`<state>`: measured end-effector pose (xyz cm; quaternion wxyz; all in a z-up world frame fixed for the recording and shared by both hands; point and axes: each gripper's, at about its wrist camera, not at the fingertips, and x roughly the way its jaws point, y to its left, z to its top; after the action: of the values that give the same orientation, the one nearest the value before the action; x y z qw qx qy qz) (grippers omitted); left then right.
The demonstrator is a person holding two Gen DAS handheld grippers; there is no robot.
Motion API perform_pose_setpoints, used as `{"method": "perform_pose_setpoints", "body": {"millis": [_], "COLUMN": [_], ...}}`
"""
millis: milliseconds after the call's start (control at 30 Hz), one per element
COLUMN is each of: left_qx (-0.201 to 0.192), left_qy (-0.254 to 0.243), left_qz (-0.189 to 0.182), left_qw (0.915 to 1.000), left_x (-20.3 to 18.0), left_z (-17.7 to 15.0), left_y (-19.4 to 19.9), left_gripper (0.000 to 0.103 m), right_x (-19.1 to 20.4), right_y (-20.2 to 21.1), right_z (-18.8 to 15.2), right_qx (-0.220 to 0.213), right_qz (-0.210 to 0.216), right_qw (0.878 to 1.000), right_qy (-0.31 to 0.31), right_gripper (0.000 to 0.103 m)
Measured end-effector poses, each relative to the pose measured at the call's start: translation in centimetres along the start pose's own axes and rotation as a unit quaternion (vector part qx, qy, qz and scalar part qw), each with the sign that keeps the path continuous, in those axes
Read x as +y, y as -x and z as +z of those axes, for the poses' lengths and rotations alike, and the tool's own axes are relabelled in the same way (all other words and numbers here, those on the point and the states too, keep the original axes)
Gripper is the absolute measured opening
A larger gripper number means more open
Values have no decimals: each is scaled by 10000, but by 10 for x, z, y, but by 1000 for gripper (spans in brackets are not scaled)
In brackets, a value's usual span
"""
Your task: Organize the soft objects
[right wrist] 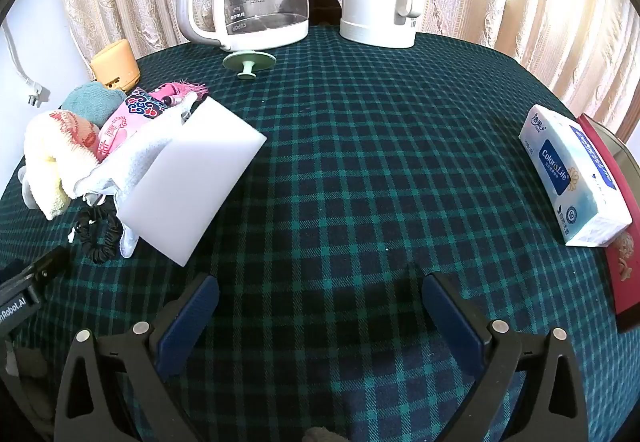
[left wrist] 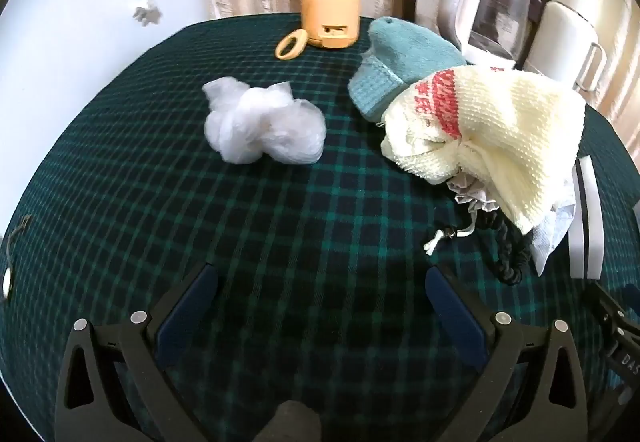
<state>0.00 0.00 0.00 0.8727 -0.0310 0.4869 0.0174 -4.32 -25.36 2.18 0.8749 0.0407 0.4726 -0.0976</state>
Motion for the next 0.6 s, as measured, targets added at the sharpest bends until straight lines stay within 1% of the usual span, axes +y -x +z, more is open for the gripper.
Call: {"method": "perform_pose_setpoints", "body": {"millis": [67, 133, 167, 200, 233, 300, 400, 467, 600], "left_qx": [-52, -42, -130, -130, -235, -408, -341, -292, -269], "left_qy": [47, -9, 37, 0, -33, 2, -55, -62, -84], "left_qz": [39, 2, -177, -220, -257, 127, 93, 89, 61], "left_qw": [10000, 10000, 9998, 9997, 9994, 9991, 9994, 9995, 9996], "left_x": [0, 2, 11, 16, 21, 3, 2, -1, 2], "left_z": [1, 7, 6, 9, 8, 1, 5, -3, -2], "left_y": [0, -4, -3, -4, -1, 3, -3, 0, -1], "left_gripper": [103, 103, 103, 103, 103, 103, 103, 103, 103], "right_x": [0, 0, 0, 0, 1, 1, 0, 0, 0], "right_y": [0, 0, 0, 0, 0, 1, 0, 0, 0], "right_z": [0, 0, 0, 0, 0, 0, 0, 0, 0], "right_qx": [6, 7, 7, 8, 8, 7, 10, 11, 14], "right_qz": [-3, -1, -1, 1, 3, 4, 3, 3, 3], "right_qw": [10000, 10000, 10000, 10000, 10000, 10000, 10000, 10000, 10000], "right_qy": [6, 9, 10, 10, 10, 13, 4, 1, -8], "right_gripper": [103, 103, 103, 103, 103, 103, 103, 103, 103]}}
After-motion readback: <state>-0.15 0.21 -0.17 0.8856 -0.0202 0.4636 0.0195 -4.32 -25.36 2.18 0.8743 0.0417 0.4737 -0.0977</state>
